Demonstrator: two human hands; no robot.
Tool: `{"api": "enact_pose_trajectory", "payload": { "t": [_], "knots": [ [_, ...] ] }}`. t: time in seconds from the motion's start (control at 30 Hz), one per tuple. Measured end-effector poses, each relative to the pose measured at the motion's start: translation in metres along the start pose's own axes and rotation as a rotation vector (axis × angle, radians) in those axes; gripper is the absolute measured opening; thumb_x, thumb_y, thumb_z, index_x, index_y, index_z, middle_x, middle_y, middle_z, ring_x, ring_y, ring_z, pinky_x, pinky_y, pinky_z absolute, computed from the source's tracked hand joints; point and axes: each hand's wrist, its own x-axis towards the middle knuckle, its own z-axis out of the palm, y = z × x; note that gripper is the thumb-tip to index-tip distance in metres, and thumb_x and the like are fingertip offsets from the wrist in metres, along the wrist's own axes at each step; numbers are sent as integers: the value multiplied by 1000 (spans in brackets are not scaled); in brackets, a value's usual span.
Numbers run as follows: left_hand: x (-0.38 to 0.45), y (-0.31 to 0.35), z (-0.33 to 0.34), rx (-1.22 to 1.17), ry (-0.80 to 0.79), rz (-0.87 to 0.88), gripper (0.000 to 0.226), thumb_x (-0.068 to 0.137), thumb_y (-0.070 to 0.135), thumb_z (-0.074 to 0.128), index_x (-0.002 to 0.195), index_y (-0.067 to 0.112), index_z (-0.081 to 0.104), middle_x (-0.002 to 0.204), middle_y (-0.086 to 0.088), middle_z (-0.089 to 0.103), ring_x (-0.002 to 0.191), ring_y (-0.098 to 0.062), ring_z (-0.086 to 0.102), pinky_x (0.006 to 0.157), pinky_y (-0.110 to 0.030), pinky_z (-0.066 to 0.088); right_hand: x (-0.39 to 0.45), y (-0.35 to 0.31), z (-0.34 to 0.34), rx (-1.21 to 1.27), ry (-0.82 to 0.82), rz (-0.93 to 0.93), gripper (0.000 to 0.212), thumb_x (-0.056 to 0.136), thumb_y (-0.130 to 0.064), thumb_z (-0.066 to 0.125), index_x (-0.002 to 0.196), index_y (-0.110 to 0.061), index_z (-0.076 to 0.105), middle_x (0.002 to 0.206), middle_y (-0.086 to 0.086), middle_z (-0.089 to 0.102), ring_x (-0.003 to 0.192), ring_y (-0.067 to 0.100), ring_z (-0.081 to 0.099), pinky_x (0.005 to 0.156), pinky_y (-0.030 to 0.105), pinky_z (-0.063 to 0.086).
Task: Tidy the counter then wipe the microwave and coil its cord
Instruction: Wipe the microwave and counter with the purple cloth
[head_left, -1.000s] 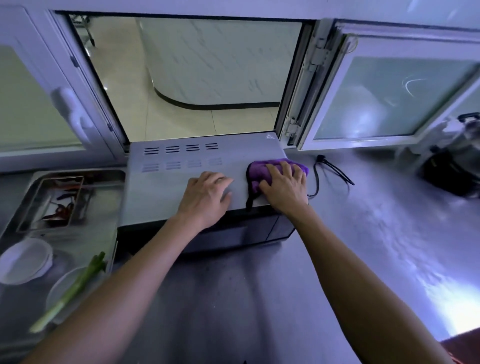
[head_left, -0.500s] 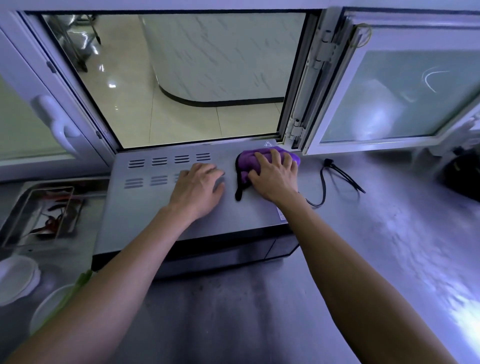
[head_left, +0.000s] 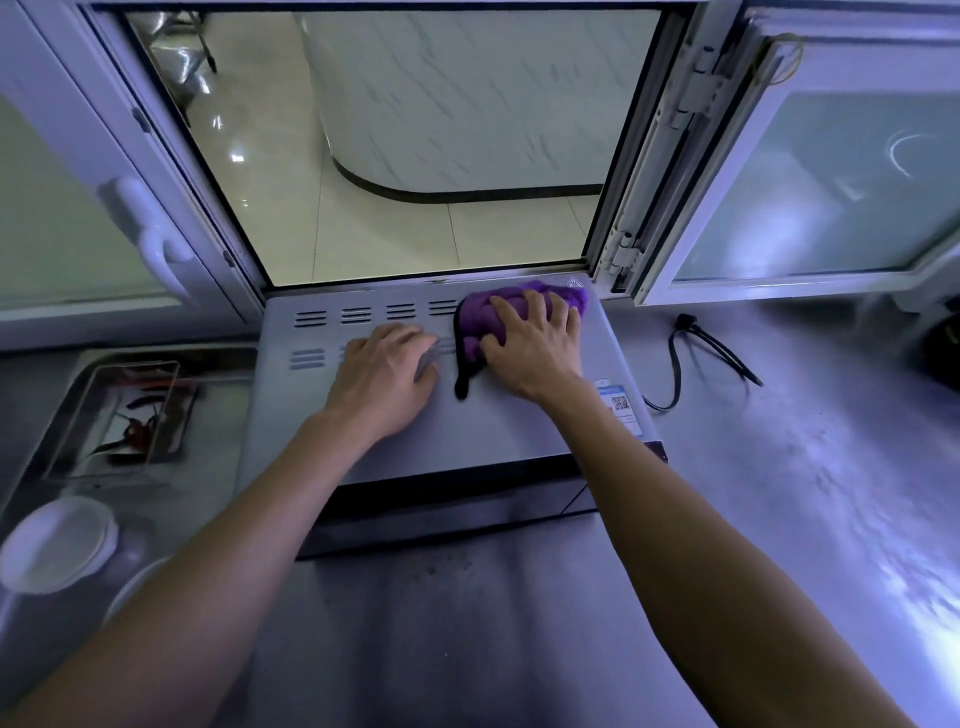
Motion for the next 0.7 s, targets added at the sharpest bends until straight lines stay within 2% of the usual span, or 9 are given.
{"api": "enact_pose_trajectory", "payload": {
  "t": [0.3,0.7],
  "knots": [
    [-49,-19,-24,-9,16,32,42,98,30,50,139,19,54,141,-1,56,132,-23,46,106,-44,40,-77,-40,13,24,-2,-26,60,88,-54,36,146,-37,34,157,9,25,144,37,13,120,54,7],
    [-68,14,-9,-60,-20,174,38,99,29,49,134,21,59,139,3,57,130,-20,47,104,-43,41,-152,1,9,-5,26,107,65,84,-61,33,146,-41,33,154,5,29,142,34,17,120,48,12]
  ]
}}
